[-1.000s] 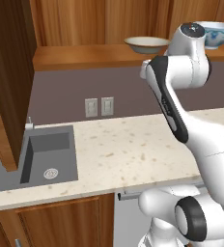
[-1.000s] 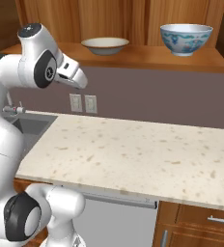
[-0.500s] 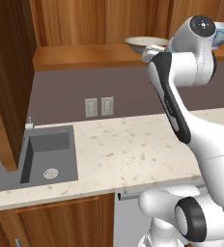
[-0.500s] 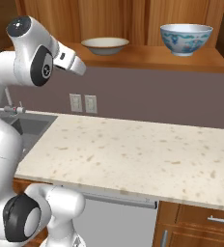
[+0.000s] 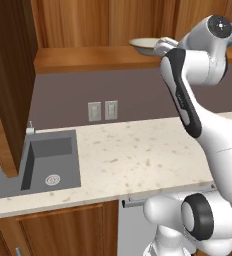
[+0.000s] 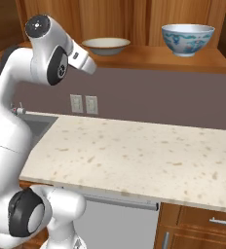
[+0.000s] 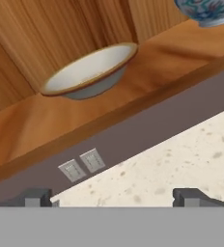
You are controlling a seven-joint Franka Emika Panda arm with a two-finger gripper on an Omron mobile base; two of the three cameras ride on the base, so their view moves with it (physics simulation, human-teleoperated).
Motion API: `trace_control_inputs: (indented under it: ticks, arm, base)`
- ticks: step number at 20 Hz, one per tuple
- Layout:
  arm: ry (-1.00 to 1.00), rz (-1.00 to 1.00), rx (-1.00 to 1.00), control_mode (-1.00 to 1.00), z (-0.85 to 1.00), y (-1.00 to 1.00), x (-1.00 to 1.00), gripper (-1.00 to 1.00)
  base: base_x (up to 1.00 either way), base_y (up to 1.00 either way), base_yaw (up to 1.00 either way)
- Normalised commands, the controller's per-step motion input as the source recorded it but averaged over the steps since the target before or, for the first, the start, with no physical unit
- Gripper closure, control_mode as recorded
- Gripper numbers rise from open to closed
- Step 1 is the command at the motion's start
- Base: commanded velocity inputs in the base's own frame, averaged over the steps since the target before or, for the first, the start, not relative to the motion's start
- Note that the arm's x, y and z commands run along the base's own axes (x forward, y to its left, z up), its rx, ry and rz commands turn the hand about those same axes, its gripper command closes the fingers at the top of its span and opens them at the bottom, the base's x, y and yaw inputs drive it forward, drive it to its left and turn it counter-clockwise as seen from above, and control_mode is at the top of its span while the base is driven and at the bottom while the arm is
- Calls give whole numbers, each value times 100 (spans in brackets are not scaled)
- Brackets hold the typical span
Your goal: Pick up the bowls from the cabinet and place each bowl in front of a stool on the dining counter.
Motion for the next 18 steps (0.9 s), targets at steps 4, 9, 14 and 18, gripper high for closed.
trace_control_inputs:
  ticks: [4, 9, 14, 18]
  arm:
    - [0, -3, 12, -100, 39, -26, 27, -100]
    - [0, 0, 2, -100, 24, -7, 35, -100]
    - [0, 0, 0, -100, -1, 0, 39, -100]
    - [-1, 0, 0, -100, -11, -3, 33, -100]
  base:
    - [0, 0, 0]
    - [0, 0, 0]
    - [0, 0, 0]
    - [0, 0, 0]
